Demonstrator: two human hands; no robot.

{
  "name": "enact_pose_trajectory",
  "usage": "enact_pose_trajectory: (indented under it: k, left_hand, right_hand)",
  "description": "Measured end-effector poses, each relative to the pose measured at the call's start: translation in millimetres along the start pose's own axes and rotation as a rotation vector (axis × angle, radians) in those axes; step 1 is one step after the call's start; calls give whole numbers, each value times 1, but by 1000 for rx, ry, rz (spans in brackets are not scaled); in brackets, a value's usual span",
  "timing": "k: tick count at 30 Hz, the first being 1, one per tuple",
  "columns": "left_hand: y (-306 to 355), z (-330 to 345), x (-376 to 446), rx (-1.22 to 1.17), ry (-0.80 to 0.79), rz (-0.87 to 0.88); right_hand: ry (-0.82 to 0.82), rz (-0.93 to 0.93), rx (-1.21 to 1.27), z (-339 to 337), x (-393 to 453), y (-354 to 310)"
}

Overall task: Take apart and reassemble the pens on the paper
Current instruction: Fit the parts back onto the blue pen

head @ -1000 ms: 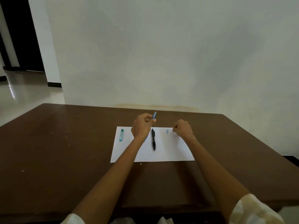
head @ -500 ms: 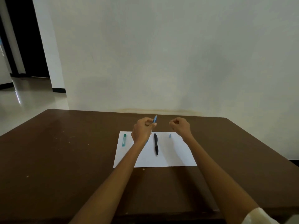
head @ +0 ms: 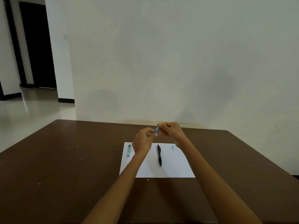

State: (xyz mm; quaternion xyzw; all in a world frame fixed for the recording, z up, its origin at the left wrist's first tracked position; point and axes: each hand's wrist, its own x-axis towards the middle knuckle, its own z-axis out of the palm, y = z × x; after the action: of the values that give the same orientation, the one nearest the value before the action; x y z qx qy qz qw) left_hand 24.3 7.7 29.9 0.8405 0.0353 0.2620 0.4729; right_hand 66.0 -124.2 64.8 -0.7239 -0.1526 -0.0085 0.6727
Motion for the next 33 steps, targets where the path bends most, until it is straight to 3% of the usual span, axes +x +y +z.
enact_pose_trajectory:
  k: [16,23,30,33]
  left_hand:
    - [0,5,-2,-32,-17,-29]
    - [-4,11,2,-90,-54,-83]
    - [-1,14,6,-129,-96,-122]
    - [3,16,8,-196,-108,-150]
  right_hand:
    - [-18,-51,-114,-2,-6,3]
    - [112,-176,-227,6,-11,15]
    - [76,-163,-180,-5,-6,18]
    - [201,-109,-166,-23,-2,35]
